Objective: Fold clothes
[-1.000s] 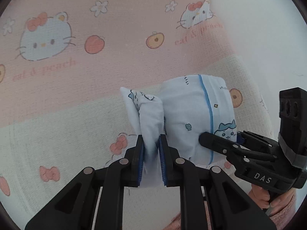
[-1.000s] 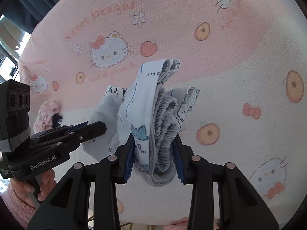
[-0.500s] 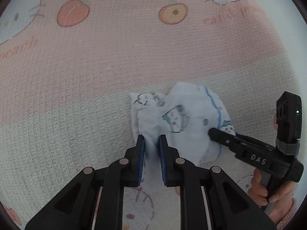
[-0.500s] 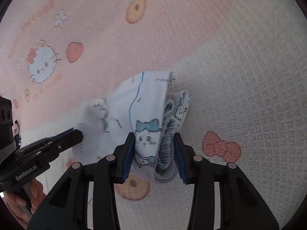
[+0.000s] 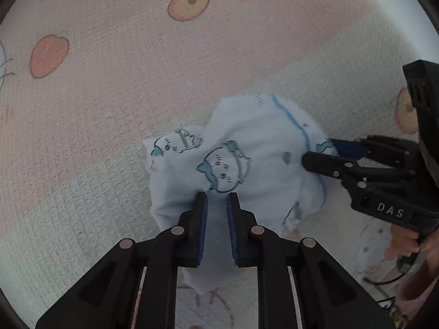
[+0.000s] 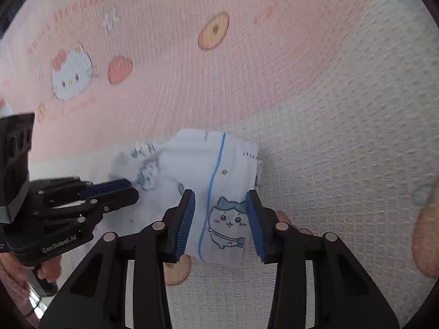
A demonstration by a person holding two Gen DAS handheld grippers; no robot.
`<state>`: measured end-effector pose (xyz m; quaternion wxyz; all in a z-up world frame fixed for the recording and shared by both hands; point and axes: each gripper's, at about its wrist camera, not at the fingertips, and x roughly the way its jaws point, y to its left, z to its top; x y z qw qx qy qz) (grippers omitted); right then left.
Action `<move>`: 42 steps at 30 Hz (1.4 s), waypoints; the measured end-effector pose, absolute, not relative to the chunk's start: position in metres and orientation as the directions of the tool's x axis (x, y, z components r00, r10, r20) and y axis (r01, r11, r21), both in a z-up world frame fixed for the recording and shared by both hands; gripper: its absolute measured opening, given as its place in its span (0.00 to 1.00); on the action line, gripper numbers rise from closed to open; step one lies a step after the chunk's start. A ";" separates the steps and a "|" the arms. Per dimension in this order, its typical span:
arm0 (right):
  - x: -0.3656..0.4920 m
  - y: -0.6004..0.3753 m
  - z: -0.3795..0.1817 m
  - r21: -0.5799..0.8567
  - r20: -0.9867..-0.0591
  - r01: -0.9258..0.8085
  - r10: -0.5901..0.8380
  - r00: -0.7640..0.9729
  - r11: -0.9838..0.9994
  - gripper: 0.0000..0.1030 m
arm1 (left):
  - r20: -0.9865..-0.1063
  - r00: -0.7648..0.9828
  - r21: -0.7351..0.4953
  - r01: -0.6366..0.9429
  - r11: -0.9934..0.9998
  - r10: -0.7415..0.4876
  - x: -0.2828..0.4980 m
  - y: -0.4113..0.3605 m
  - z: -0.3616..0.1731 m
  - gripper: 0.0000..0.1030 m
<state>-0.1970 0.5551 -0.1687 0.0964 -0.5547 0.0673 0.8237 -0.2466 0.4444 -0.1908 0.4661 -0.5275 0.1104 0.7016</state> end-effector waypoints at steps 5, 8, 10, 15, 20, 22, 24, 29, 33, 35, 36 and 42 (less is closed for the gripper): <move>-0.180 0.580 -0.165 0.092 -0.913 -0.283 0.033 -0.406 -0.955 0.37 | -0.832 -0.044 -0.356 -0.722 -0.593 0.553 -0.263 0.422 -0.173 0.03; -0.170 0.569 -0.148 0.069 -0.887 -0.280 0.070 -0.457 -0.957 0.37 | -0.803 -0.034 -0.356 -0.773 -0.524 0.595 -0.230 0.419 -0.158 0.05; -0.170 0.550 -0.151 0.078 -0.892 -0.244 0.042 -0.450 -0.967 0.37 | -0.837 -0.031 -0.305 -0.801 -0.514 0.546 -0.210 0.425 -0.170 0.06; -0.173 0.535 -0.177 -0.059 -0.917 -0.238 0.147 -0.372 -0.970 0.39 | -0.872 -0.129 -0.188 -0.803 -0.566 0.472 -0.197 0.411 -0.172 0.06; -0.158 0.517 -0.146 -0.025 -0.907 -0.342 0.165 -0.387 -0.939 0.40 | -0.880 -0.162 -0.161 -0.782 -0.602 0.446 -0.181 0.364 -0.147 0.46; -0.152 0.497 -0.131 -0.024 -0.896 -0.331 0.168 -0.411 -0.943 0.41 | -0.876 -0.169 -0.169 -0.770 -0.615 0.453 -0.179 0.348 -0.137 0.49; -0.151 0.478 -0.118 -0.024 -0.890 -0.325 0.169 -0.424 -0.945 0.41 | -0.870 -0.205 -0.159 -0.746 -0.647 0.449 -0.174 0.329 -0.121 0.49; -0.153 0.440 -0.074 -0.078 -0.878 -0.317 0.216 -0.427 -0.945 0.41 | -0.823 -0.287 -0.201 -0.661 -0.723 0.491 -0.207 0.285 -0.076 0.49; -0.157 0.399 -0.023 -0.039 -0.843 -0.302 0.193 -0.502 -0.953 0.79 | -0.802 -0.397 -0.166 -0.568 -0.806 0.445 -0.224 0.229 -0.032 0.49; -0.159 0.370 0.000 0.003 -0.818 -0.282 0.160 -0.553 -0.959 0.85 | -0.799 -0.437 -0.161 -0.508 -0.846 0.414 -0.235 0.198 -0.016 0.50; -0.163 0.353 0.010 0.018 -0.806 -0.270 0.146 -0.574 -0.963 0.85 | -0.789 -0.465 -0.154 -0.483 -0.862 0.402 -0.240 0.183 -0.009 0.51; -0.199 0.253 0.021 0.036 -0.800 -0.201 0.093 -0.592 -0.979 0.91 | -0.762 -0.594 -0.036 -0.358 -0.933 0.257 -0.270 0.094 0.033 0.59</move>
